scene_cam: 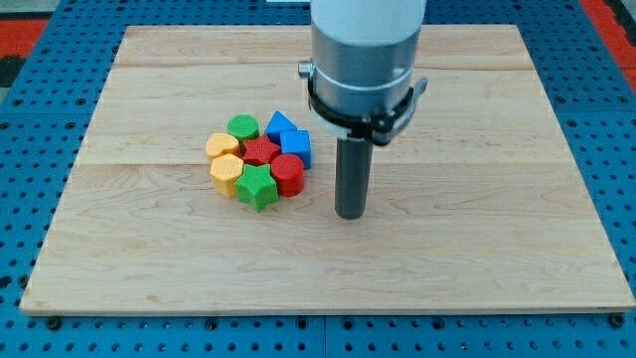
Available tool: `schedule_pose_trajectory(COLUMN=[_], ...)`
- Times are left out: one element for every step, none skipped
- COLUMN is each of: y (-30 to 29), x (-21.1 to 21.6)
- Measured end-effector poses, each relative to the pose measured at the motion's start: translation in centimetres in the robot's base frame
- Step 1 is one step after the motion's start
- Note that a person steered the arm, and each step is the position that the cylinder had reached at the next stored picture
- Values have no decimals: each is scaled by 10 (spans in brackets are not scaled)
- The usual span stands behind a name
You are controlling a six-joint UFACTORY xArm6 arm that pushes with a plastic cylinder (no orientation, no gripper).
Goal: Move the red star top diagonally to the blue cube
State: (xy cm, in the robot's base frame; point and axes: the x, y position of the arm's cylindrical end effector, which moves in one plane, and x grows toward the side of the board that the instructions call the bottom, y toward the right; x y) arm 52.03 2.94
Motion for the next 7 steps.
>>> schedule_pose_trajectory(y=[-18, -83, -133, -125, -92, -82, -81], x=[14, 8, 5, -61, -97, -137, -162])
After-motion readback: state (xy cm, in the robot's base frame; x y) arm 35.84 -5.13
